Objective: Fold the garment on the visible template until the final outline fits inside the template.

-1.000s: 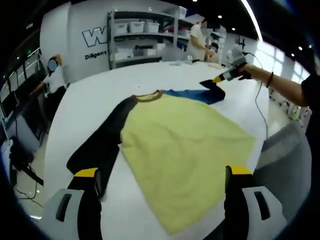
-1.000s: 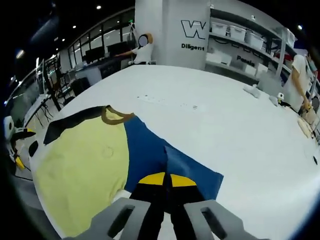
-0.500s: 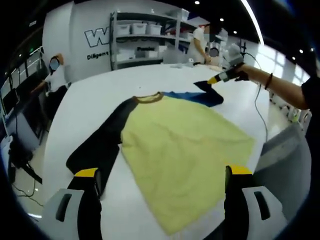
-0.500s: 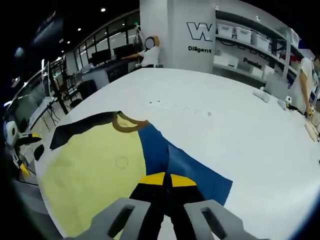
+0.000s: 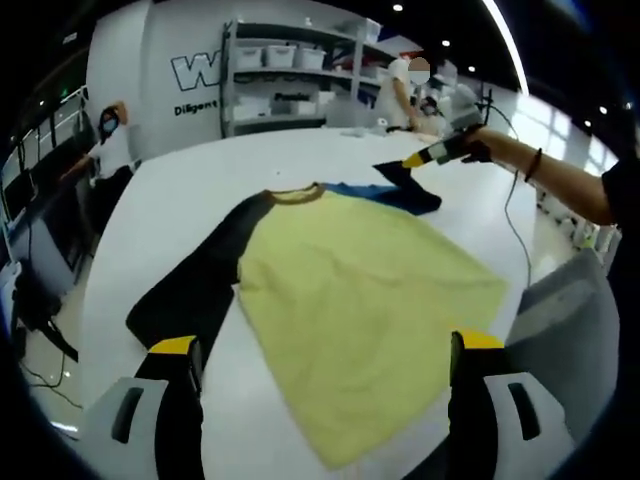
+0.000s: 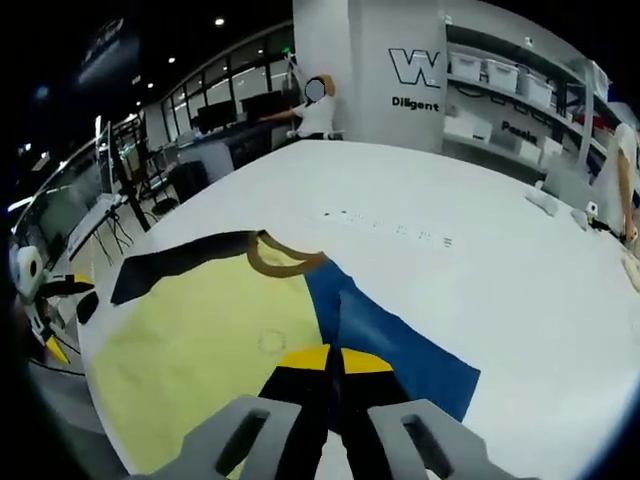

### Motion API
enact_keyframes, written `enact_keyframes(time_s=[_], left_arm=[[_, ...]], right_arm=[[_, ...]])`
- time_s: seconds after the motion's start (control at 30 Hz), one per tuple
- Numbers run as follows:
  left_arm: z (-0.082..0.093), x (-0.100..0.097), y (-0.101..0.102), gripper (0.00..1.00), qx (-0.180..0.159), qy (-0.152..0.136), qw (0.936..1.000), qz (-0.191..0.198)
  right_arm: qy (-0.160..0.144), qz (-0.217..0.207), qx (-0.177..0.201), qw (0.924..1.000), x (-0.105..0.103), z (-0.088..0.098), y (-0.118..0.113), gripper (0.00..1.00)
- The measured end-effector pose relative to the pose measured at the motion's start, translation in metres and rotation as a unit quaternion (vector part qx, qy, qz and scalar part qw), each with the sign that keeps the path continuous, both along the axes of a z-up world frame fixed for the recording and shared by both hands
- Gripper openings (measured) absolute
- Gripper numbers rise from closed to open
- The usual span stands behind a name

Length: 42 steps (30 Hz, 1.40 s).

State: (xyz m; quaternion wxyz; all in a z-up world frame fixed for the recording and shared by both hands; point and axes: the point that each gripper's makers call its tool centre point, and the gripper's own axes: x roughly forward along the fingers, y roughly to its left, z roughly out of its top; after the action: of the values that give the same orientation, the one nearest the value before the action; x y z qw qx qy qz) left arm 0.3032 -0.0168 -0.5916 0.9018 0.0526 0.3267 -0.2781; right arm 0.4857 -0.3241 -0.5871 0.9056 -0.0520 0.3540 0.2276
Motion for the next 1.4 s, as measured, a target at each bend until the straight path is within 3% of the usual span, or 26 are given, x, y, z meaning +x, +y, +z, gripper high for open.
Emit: enact_keyframes(time_s=[1.4], left_arm=[[0.001, -0.002, 0.004, 0.99, -0.008, -0.004, 0.9999, 0.006]], right_arm=[[-0.006, 0.085, 0.022, 0.9962, 0.005, 0.009, 0.105, 0.00]])
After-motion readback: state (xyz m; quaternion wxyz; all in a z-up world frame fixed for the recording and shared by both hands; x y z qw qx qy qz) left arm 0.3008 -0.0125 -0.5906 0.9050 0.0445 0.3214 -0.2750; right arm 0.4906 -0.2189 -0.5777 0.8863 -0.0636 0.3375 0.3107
